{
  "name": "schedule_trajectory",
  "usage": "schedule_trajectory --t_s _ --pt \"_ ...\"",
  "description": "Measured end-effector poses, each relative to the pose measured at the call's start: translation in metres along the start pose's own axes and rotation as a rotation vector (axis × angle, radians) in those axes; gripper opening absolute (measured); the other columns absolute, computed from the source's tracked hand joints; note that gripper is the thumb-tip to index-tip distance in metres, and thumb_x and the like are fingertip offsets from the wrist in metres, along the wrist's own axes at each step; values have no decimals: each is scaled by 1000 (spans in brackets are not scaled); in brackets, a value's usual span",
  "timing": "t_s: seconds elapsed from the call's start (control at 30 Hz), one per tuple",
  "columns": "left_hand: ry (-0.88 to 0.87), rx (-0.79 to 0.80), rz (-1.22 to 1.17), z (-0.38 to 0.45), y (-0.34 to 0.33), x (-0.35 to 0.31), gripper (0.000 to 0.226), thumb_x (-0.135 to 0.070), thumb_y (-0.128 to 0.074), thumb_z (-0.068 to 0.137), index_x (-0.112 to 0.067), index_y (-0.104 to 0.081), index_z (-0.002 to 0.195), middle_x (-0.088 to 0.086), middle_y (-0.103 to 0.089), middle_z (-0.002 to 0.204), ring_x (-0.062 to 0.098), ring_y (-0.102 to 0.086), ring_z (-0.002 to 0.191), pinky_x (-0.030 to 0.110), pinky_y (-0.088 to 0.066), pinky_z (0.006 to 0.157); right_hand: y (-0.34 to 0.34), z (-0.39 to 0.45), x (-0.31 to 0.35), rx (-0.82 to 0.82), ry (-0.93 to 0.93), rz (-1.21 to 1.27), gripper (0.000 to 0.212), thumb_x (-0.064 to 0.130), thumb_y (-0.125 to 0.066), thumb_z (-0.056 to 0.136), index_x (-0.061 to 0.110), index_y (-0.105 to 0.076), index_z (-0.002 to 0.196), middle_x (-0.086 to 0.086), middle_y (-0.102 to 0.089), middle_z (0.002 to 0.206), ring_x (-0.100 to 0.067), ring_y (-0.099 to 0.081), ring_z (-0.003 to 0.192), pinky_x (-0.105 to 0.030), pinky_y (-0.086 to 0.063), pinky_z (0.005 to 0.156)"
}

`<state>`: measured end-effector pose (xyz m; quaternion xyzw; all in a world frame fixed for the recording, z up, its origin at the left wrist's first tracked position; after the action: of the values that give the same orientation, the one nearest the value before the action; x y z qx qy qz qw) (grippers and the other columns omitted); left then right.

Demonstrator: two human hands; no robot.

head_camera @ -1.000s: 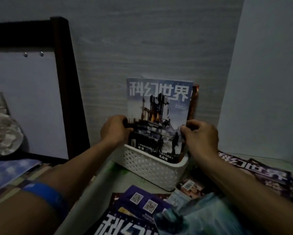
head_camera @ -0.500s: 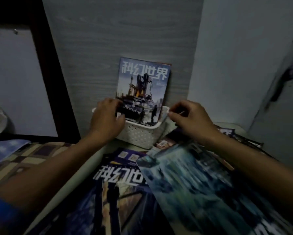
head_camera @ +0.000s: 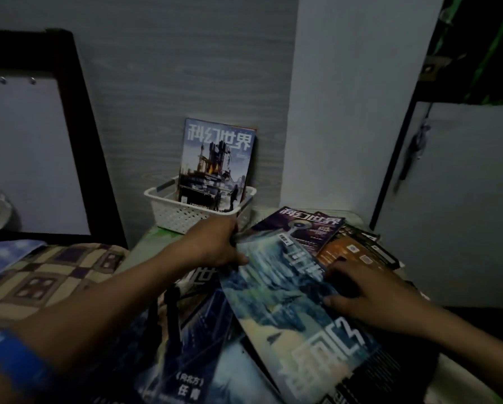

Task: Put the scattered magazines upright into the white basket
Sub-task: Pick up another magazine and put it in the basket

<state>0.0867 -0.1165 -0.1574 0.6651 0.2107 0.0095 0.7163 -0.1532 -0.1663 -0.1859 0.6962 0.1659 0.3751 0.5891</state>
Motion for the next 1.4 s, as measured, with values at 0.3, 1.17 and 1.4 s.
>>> schedule_trajectory --t_s 0.3,1.17,1.4 --pt "-7 -169 -868 -34 40 -5 23 -12 -70 87 -7 -54 103 11 -68 104 29 -71 83 42 -62 64 16 -6 -12 -20 -222 750 23 11 -75 84 17 -69 106 6 -77 78 -13 -74 70 -30 -61 69" --pt "-240 -662 -722 -90 117 31 27 -22 -56 97 -20 -57 123 -12 -68 108 0 -64 99 9 -48 81 84 24 113 -430 202 803 15 21 -61 95 17 -73 87 5 -76 83 -5 -71 74 -28 -57 66" --pt "-82 -594 -502 -95 25 99 27 -23 -50 99 -27 -53 126 -4 -68 117 3 -65 97 18 -51 80 2 53 98 -315 187 664 15 27 -56 97 31 -64 109 7 -73 105 -8 -68 98 -45 -55 90"
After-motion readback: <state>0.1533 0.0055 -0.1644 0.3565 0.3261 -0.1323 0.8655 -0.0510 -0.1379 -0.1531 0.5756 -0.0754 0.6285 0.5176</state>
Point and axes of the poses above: each hand's wrist, its own z-axis towards the middle knuckle, its own y-axis out of the back of the hand, x = y × z, the point moved 8 cm from there along z, towards the middle knuckle
